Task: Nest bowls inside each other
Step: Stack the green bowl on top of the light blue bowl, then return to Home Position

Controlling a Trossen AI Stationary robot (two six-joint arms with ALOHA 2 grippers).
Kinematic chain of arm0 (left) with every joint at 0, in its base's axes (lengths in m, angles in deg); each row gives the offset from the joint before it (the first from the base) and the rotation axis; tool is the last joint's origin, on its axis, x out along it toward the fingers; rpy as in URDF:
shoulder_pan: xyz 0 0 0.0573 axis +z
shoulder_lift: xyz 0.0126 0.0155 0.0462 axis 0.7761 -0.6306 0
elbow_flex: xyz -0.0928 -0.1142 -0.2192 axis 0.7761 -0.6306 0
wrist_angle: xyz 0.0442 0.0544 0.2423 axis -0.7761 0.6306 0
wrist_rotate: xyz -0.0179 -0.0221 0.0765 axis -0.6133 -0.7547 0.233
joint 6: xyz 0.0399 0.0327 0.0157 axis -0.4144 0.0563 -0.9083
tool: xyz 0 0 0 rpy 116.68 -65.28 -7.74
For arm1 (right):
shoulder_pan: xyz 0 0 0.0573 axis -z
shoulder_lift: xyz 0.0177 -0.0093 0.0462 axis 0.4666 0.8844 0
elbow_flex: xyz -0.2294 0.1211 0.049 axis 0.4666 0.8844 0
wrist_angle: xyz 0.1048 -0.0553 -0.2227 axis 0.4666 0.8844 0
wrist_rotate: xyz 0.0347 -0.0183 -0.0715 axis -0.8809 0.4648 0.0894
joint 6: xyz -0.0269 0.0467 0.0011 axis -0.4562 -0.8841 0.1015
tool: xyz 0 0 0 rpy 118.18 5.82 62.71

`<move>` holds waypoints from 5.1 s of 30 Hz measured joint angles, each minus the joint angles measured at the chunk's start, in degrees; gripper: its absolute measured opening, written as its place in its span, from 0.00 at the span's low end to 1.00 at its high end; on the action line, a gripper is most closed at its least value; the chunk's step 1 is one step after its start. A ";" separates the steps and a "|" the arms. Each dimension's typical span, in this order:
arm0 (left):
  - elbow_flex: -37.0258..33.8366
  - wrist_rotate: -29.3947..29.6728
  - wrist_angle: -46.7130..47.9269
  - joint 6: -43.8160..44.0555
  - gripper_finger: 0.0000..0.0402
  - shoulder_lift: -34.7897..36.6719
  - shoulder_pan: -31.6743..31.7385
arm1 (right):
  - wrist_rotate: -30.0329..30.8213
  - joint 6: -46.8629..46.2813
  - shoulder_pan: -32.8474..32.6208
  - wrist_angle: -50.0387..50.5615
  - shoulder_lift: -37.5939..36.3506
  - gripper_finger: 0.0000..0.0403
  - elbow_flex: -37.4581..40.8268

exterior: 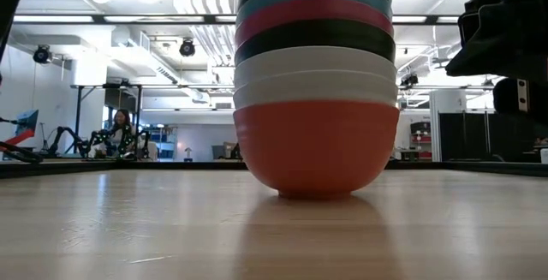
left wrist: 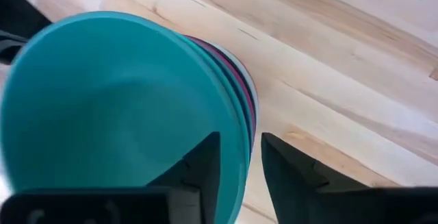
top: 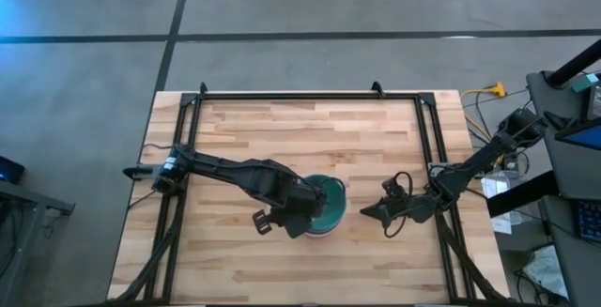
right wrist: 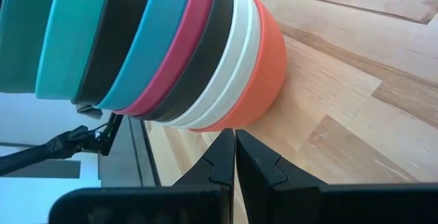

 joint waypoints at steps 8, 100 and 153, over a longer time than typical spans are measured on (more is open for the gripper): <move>0.07 0.98 -0.16 2.24 0.14 1.67 -0.09 | 0.00 -0.17 0.00 -0.02 0.02 0.02 0.00; -81.20 11.07 -100.39 56.10 0.00 35.51 -0.85 | 1.05 51.82 7.21 -4.04 9.59 0.02 -19.68; -65.08 11.23 -96.33 44.25 0.00 55.59 7.54 | -29.93 69.25 30.04 -13.60 -3.39 0.02 -40.82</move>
